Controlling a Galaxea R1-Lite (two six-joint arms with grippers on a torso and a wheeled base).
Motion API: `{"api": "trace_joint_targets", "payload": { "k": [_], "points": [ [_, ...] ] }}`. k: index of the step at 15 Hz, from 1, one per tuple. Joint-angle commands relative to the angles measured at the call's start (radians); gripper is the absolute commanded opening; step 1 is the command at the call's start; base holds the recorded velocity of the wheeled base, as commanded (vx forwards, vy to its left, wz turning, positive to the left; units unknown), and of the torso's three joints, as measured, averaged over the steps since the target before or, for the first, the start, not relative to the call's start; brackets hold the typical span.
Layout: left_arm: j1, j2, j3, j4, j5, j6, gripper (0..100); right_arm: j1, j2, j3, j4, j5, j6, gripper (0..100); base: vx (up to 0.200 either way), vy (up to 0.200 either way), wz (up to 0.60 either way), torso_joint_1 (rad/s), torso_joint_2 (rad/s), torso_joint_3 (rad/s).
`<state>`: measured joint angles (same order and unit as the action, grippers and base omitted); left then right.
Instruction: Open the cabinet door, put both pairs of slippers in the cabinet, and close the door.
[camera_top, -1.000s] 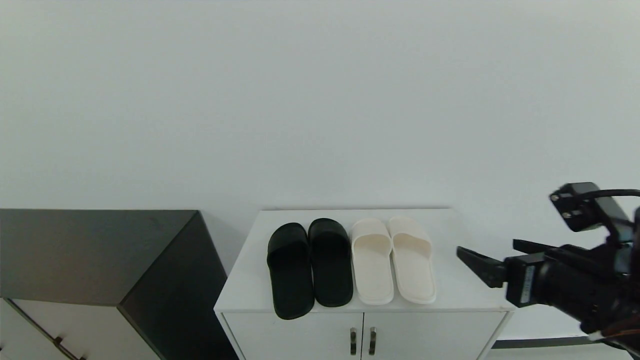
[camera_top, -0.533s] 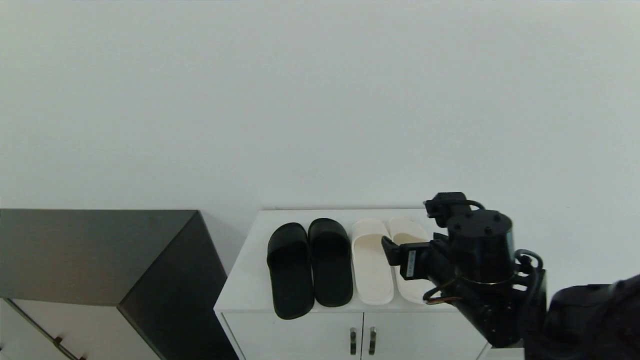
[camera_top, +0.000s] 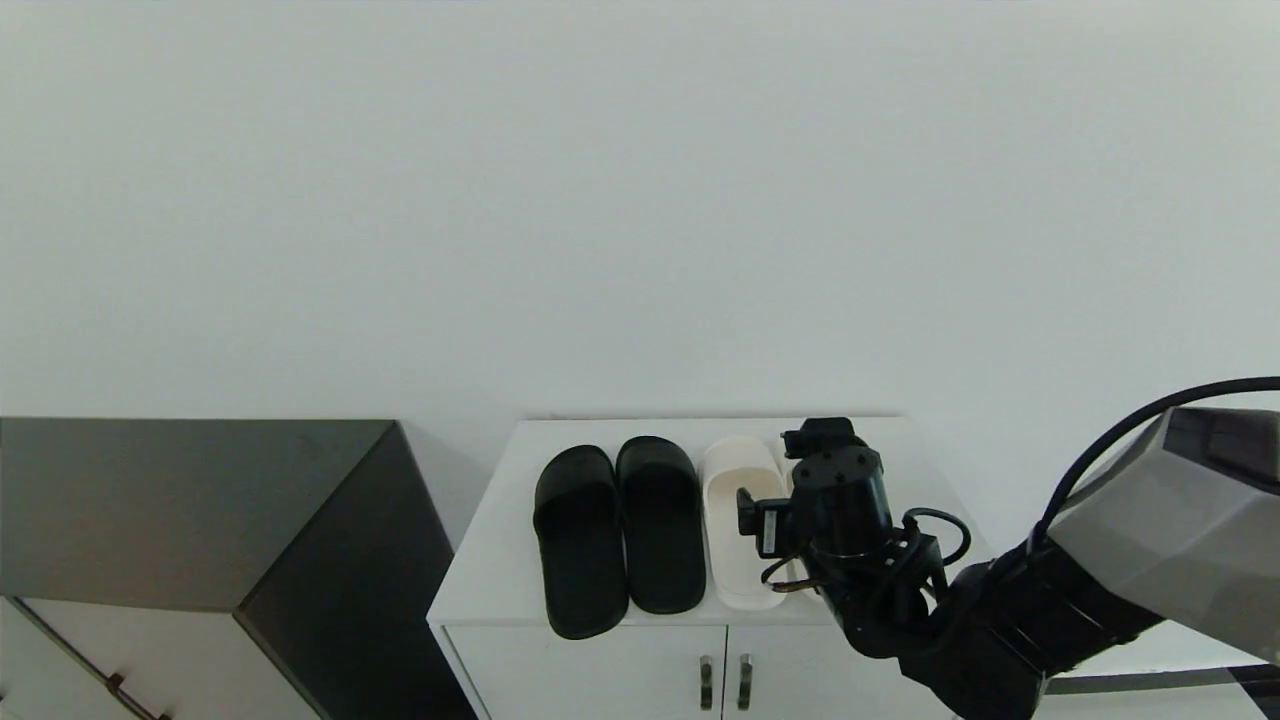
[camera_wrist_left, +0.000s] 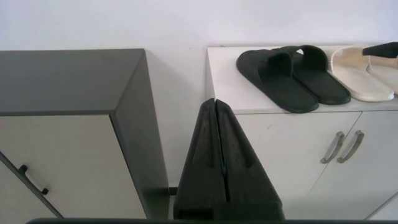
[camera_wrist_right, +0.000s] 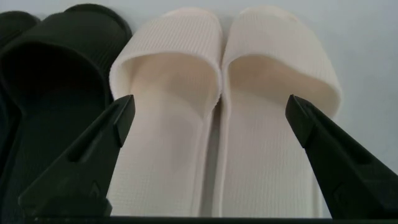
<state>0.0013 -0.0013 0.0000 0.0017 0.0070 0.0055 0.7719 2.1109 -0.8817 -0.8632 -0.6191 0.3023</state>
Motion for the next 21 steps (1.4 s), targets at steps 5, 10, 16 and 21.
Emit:
{"api": "trace_joint_targets", "payload": {
  "k": [5,10,16,21],
  "points": [
    [0.000,0.001,0.000,0.000,0.001,-0.002,0,-0.023,0.057,-0.029,0.000,-0.008,0.003,100,0.000,0.000,0.00,0.000,0.00,0.000],
    [0.000,0.001,0.000,0.000,0.002,-0.002,0,-0.069,0.161,-0.140,-0.007,-0.010,0.000,100,0.000,0.000,0.00,0.000,0.00,0.000],
    [0.000,0.001,0.000,0.000,0.001,-0.002,0,-0.112,0.248,-0.284,0.001,-0.011,-0.017,100,0.000,0.000,0.00,0.000,0.00,0.000],
    [0.000,0.001,0.000,0.000,0.001,-0.002,0,-0.117,0.282,-0.316,0.001,-0.014,-0.019,0,0.000,0.000,0.00,0.000,0.00,0.000]
  ]
}}
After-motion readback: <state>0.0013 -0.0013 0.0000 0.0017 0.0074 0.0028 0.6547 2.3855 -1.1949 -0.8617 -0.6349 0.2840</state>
